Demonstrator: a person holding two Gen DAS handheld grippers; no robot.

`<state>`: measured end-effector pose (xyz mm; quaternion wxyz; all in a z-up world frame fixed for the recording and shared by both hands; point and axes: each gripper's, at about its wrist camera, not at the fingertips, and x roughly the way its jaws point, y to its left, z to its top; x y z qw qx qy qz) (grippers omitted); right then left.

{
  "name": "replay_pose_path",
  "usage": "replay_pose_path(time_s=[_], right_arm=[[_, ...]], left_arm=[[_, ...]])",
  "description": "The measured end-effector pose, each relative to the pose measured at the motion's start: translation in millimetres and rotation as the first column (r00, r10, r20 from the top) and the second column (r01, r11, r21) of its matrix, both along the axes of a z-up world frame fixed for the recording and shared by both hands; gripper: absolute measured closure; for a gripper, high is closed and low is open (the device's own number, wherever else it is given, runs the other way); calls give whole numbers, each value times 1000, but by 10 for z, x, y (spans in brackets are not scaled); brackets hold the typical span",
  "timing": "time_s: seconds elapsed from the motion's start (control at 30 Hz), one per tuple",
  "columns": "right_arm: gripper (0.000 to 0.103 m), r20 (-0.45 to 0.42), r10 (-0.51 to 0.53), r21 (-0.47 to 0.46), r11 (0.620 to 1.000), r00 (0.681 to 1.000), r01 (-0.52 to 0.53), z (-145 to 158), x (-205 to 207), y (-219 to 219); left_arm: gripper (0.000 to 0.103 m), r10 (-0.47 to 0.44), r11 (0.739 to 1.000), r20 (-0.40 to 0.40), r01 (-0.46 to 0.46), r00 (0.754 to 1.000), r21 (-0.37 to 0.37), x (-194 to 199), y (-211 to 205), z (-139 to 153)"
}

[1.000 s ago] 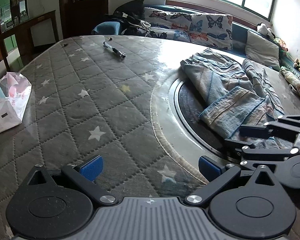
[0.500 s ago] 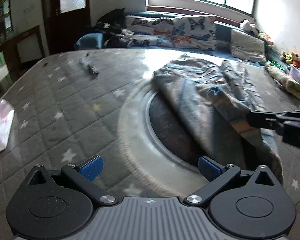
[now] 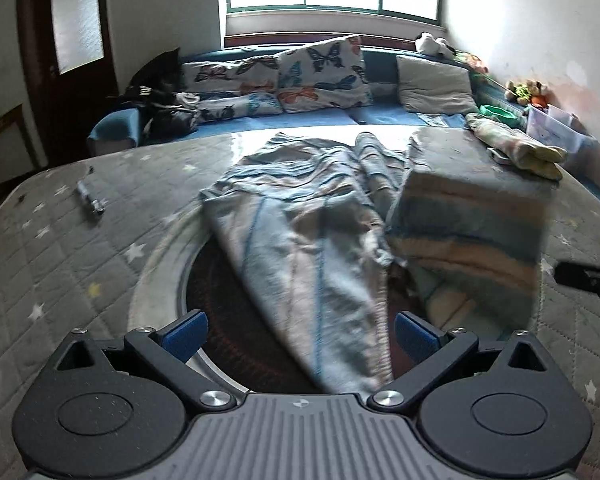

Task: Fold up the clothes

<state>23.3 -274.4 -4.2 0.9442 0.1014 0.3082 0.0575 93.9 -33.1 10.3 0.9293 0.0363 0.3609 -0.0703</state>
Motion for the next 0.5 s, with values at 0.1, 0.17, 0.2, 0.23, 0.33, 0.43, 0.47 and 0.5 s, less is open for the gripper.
replay_pose_path(time_s=[0.1,0.17,0.2,0.23,0.33,0.43,0.47,0.5], right_arm=[[100,-38,-38,37,999,999,40,-119,-62,-178],[94,-39,-23,58,998,999,25,-129,-49,-213],[93,-38,-15,60,998,999,17,-128,-31,-214],[92,-36,-10,53,999,999,12,-125,-5,-196],[77,-45,13,57,998,999,-10,-146,136,-138],[73,-69,23,47,999,997,-20,-225,351,-96],[73,-76,22,37,999,997,-19,-258,421,-88],[73,-83,18,24,1000,996,-17,-294,491,-82]], left_arm=[[2,-17,1000,2,17,1000,11,86,-91,-12],[3,-26,1000,4,26,1000,17,172,-140,-19],[4,-30,999,5,30,1000,20,215,-165,-22],[6,-31,999,5,31,1000,21,265,-184,-23],[10,-45,999,4,45,999,8,404,-223,-33],[15,-63,998,-2,63,998,10,523,-267,-70],[19,-71,997,-8,71,997,14,557,-282,-93],[20,-80,997,-14,80,997,18,587,-296,-116]])
